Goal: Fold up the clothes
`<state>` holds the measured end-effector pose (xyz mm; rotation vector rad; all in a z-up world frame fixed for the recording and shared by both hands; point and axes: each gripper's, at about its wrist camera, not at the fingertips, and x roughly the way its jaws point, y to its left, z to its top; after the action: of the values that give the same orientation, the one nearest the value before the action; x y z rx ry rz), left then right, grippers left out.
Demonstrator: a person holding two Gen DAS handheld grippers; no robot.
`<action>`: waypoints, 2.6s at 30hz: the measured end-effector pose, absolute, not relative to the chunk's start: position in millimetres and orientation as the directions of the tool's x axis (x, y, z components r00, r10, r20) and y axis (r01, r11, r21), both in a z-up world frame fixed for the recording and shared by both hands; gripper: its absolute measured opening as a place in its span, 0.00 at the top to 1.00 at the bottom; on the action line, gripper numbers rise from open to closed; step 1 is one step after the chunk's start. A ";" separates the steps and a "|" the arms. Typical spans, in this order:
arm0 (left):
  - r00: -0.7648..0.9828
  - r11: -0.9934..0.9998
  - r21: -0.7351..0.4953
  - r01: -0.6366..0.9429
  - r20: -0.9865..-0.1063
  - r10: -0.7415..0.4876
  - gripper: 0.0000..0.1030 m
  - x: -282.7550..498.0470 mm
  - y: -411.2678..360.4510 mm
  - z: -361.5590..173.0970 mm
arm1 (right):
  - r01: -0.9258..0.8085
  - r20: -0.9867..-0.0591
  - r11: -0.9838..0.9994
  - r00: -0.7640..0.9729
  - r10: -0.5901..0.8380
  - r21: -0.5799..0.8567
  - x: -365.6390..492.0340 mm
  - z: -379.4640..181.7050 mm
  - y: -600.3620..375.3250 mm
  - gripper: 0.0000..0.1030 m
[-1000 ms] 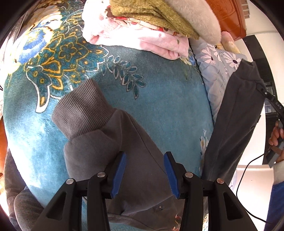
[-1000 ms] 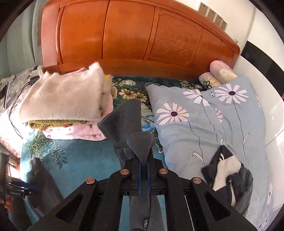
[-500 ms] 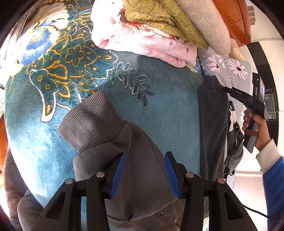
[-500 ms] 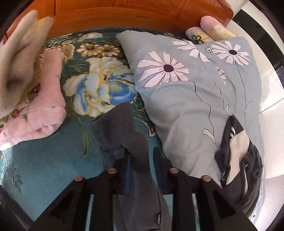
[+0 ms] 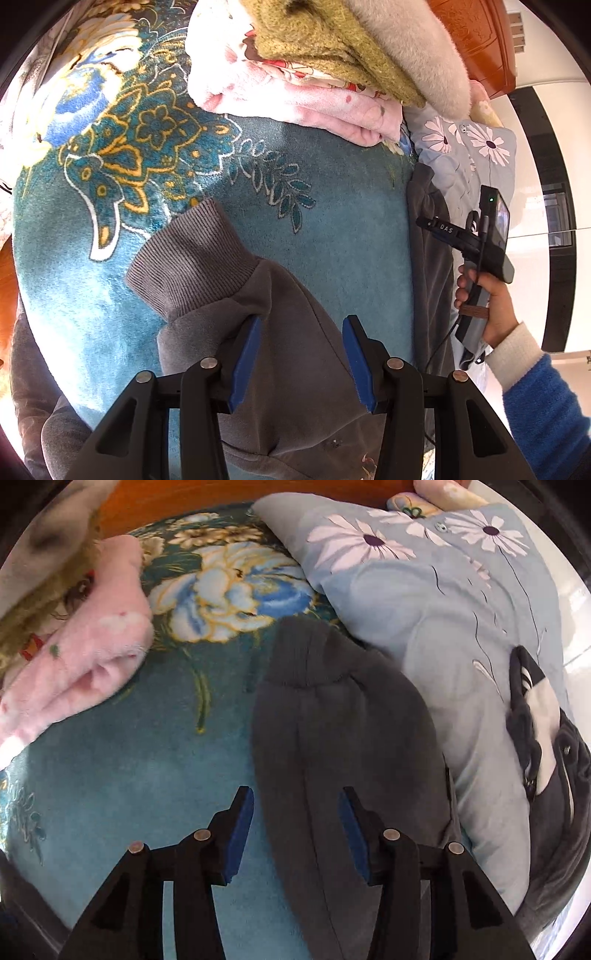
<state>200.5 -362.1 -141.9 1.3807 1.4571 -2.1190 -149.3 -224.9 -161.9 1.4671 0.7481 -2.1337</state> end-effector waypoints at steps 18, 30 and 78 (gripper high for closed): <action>-0.575 -0.414 -0.610 0.675 -0.787 0.222 0.51 238.0 -403.7 -134.3 | 0.634 -0.930 -0.768 -0.225 -0.292 0.088 -120.1 -120.6 -225.7 0.96; -0.509 -0.329 -0.570 0.753 -0.822 0.257 0.50 266.8 -409.2 -166.6 | 0.765 -0.926 -0.609 -0.045 -0.374 0.208 -29.0 -140.7 -259.5 0.96; -0.428 -0.363 -0.473 0.803 -0.881 0.203 0.61 272.1 -372.9 -166.1 | -0.496 -0.750 -0.565 -0.492 -0.442 0.659 43.0 -166.8 399.4 0.64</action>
<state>272.1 -372.9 -166.1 1.3391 1.4287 -1.8416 43.0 399.4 -166.8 1.6007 -1.4812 -2.3132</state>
